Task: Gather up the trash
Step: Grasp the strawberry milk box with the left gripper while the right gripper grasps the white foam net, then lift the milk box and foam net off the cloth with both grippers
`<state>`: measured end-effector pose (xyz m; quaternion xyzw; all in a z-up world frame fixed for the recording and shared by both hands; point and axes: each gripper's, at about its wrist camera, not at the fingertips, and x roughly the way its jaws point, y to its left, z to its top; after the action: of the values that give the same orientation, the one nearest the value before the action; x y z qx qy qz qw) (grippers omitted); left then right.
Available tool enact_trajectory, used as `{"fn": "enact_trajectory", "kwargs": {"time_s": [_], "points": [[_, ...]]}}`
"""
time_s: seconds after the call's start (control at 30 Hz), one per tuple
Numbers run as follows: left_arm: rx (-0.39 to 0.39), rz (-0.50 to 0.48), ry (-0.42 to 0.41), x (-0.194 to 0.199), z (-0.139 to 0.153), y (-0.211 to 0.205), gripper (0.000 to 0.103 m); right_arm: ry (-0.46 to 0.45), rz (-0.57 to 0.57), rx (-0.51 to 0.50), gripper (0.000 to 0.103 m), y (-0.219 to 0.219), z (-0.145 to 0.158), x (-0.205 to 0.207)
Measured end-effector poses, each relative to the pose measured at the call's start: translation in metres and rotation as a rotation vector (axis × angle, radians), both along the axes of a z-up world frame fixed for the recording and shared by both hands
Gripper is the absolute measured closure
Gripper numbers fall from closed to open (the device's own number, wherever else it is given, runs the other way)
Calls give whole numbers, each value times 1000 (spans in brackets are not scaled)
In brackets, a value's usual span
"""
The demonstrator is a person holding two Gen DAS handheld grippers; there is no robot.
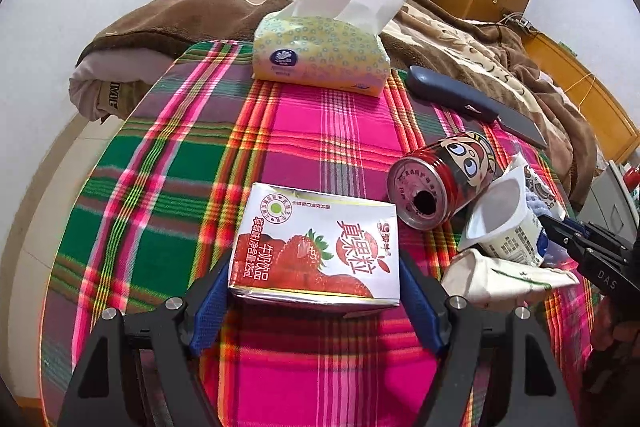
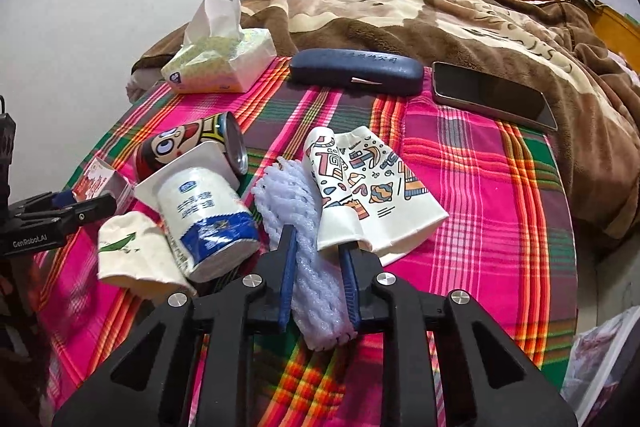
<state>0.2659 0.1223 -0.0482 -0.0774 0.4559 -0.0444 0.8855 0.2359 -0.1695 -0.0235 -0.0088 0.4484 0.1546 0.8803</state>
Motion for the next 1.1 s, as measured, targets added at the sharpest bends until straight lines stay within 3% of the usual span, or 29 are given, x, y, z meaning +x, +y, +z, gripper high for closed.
{"fn": "enact_trajectory", "kwargs": {"time_s": [0.43, 0.73, 0.9, 1.0, 1.1], "points": [[-34, -55, -15, -39, 9, -6, 26, 18, -13, 93, 85, -14, 5, -21], [-56, -127, 9, -75, 3, -24, 26, 33, -20, 66, 84, -24, 5, -47], [-69, -163, 23, -87, 0, -36, 26, 31, -37, 48, 68, -34, 5, -63], [-79, -197, 26, -93, 0, -43, 26, 20, -45, 13, 49, -38, 6, -73], [-81, -218, 31, -97, 0, -49, 26, 9, -60, 8, 49, -44, 9, -81]]}}
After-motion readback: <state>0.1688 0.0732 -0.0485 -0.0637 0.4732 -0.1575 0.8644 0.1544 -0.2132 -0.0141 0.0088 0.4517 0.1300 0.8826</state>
